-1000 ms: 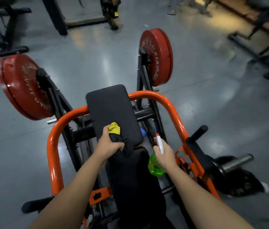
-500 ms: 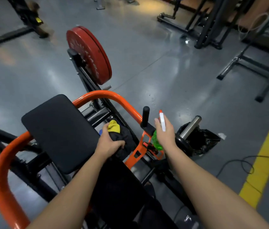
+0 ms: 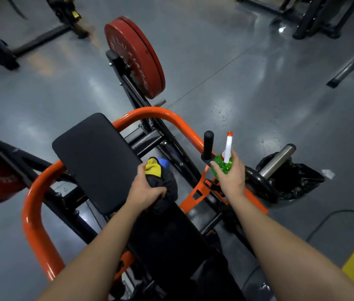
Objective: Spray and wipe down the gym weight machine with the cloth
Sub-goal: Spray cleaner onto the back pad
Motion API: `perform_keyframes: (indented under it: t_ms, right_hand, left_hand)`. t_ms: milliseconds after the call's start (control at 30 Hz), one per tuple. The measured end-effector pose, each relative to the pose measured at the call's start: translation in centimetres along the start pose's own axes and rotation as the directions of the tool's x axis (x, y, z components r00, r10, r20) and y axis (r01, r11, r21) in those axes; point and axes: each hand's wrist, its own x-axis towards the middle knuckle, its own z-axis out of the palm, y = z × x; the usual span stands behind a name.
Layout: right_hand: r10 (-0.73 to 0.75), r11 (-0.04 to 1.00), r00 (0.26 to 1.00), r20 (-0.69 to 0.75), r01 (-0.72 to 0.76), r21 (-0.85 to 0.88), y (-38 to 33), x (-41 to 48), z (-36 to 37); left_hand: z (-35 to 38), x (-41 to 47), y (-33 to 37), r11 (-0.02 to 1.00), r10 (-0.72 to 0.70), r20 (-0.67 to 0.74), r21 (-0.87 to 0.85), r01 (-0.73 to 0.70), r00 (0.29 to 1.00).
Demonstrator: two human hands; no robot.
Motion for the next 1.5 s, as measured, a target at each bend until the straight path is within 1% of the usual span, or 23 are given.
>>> perform_keyframes:
  t_ms: [100,167,267,333,367,400,467,500,533,567,600,667,733,800,867,967,1067,1167,1267,1300,1367,1433,1500]
  right_hand:
    - [-0.008,0.995,1.0,-0.016,0.006,-0.098,0.3,-0.5,0.1]
    - [0.053,0.991,0.998,-0.047,-0.058,-0.124,0.2,-0.7,0.2]
    - [0.17,0.968,0.963,-0.211,-0.203,-0.147,-0.4,-1.9,0.6]
    - [0.17,0.96,0.948,-0.269,-0.221,-0.17,-1.0,-3.7,1.4]
    - [0.142,0.967,0.959,-0.246,-0.187,-0.172,-1.3,-4.7,2.1]
    - [0.077,0.981,0.982,-0.175,-0.106,-0.165,-1.6,-5.8,3.2]
    - [-0.056,0.993,0.997,0.049,0.061,-0.102,-2.7,-7.5,5.8]
    - [-0.099,0.993,0.981,0.168,0.109,-0.05,-3.9,-8.1,7.1]
    - [-0.11,0.994,0.953,0.283,0.106,0.032,-5.3,-8.4,8.3]
    - [-0.084,0.993,0.914,0.398,0.043,0.11,-7.2,-9.0,9.4]
    - [-0.045,0.983,0.858,0.512,-0.055,0.178,-9.1,-9.4,10.6]
    - [0.047,0.947,0.737,0.674,-0.247,0.204,-12.1,-10.1,12.9]
    - [0.105,0.934,0.692,0.715,-0.315,0.168,-13.7,-10.7,15.6]
    - [0.152,0.934,0.707,0.691,-0.331,0.134,-14.4,-11.4,18.0]
    - [0.206,0.926,0.748,0.631,-0.357,0.121,-14.3,-11.2,18.8]
    - [0.26,0.924,0.757,0.599,-0.376,0.073,-14.8,-10.6,20.4]
    - [0.202,0.962,0.816,0.541,-0.27,0.048,-16.0,-9.7,21.6]
    - [0.151,0.984,0.855,0.496,-0.178,0.007,-17.3,-7.8,22.6]
    - [0.129,0.99,0.888,0.441,-0.141,-0.006,-19.2,-5.3,23.8]
    - [0.106,0.994,0.899,0.424,-0.112,-0.012,-20.0,-4.3,24.3]
    - [0.053,0.999,0.917,0.396,-0.046,-0.027,-21.9,-2.2,26.0]
    - [-0.002,0.996,0.928,0.371,0.033,-0.077,-24.0,0.4,28.6]
    - [-0.048,0.979,0.931,0.362,0.115,-0.167,-25.8,2.7,31.3]
  left_hand:
    - [0.2,-0.1,-0.6,0.999,0.012,0.018,0.042,-0.013,1.0]
    - [0.5,0.1,-0.7,0.997,0.037,0.039,0.073,-0.04,0.999]
    - [0.8,0.2,-0.8,0.998,0.041,0.042,0.04,-0.042,0.998]
    - [0.7,0.3,-0.9,0.999,0.031,0.027,-0.031,-0.03,0.999]
    - [0.6,0.3,-0.9,0.998,0.031,0.021,-0.059,-0.03,0.999]
    - [0.3,0.2,-1.2,0.995,0.028,0.014,-0.099,-0.026,1.0]
    - [-0.9,0.0,-1.8,0.986,0.03,-0.004,-0.165,-0.03,1.0]
    - [-1.7,-0.1,-2.2,0.98,0.034,-0.021,-0.196,-0.037,0.999]
    - [-2.5,-0.3,-2.6,0.973,0.037,-0.034,-0.228,-0.044,0.999]
    - [-3.4,-0.4,-3.3,0.963,0.041,-0.047,-0.263,-0.052,0.998]
    - [-4.4,-0.6,-4.1,0.953,0.049,-0.054,-0.296,-0.063,0.997]
    - [-5.9,-0.7,-5.7,0.942,0.076,-0.044,-0.325,-0.086,0.996]
    - [-7.5,-0.7,-7.4,0.927,0.107,0.013,-0.363,-0.095,0.994]
    - [-9.2,-0.7,-9.0,0.905,0.112,0.131,-0.422,-0.047,0.985]
    - [-10.1,-1.1,-9.5,0.858,0.049,0.247,-0.506,0.086,0.968]
    - [-11.8,-0.7,-11.5,0.748,-0.085,0.258,-0.622,0.233,0.962]
    - [-14.1,0.5,-13.6,0.786,-0.231,0.116,-0.563,0.255,0.966]
    - [-16.3,2.4,-15.1,0.748,-0.385,-0.017,-0.592,0.301,0.923]
    - [-18.3,5.5,-15.9,0.741,-0.447,-0.164,-0.619,0.261,0.879]
    - [-18.8,6.5,-15.7,0.785,-0.437,-0.273,-0.581,0.216,0.857]
    - [-20.1,8.7,-14.6,0.902,-0.334,-0.491,-0.414,0.122,0.804]
    - [-21.5,11.8,-12.9,0.966,-0.196,-0.595,-0.251,0.052,0.78]
    - [-23.0,15.3,-11.3,0.997,-0.059,-0.64,-0.074,0.015,0.766]
